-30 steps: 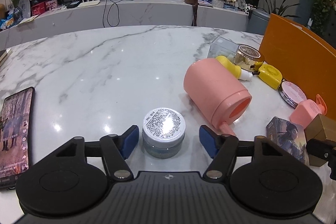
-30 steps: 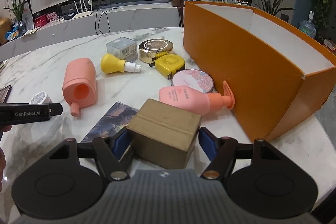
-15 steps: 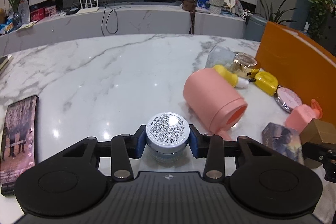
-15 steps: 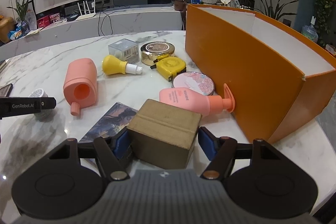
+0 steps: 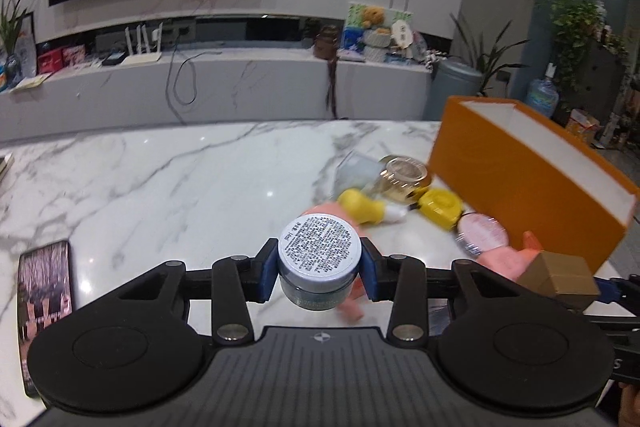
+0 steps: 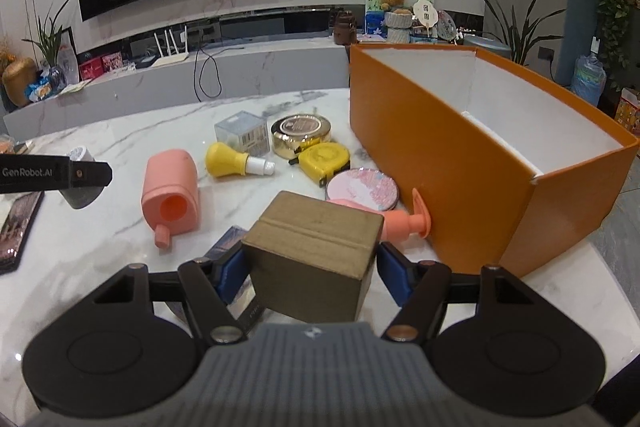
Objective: Organize rigid objects
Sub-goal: 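Carry the jar and cube with both tools over the orange box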
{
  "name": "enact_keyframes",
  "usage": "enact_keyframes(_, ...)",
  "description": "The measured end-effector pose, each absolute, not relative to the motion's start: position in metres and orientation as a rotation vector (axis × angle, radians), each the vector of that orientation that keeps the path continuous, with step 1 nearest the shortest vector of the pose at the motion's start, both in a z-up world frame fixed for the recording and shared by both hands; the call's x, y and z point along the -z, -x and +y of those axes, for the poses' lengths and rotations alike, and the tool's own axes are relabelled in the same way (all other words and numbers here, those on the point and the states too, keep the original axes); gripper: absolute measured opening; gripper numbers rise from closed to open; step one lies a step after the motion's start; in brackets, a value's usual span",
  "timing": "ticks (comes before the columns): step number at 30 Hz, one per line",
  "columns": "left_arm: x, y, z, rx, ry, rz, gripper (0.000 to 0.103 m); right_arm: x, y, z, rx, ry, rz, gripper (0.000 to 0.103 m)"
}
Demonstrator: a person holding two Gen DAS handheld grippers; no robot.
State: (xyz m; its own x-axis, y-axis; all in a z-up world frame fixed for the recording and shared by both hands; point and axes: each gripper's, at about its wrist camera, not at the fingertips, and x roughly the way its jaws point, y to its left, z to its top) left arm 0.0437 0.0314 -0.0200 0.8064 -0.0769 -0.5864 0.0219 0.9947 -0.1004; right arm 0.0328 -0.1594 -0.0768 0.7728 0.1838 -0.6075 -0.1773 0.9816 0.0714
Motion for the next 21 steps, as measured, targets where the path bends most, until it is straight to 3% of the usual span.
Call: enact_keyframes(21, -0.027, -0.086, -0.083, 0.336, -0.052, 0.556, 0.047, 0.002, -0.039, -0.248, -0.158, -0.170, 0.513, 0.068)
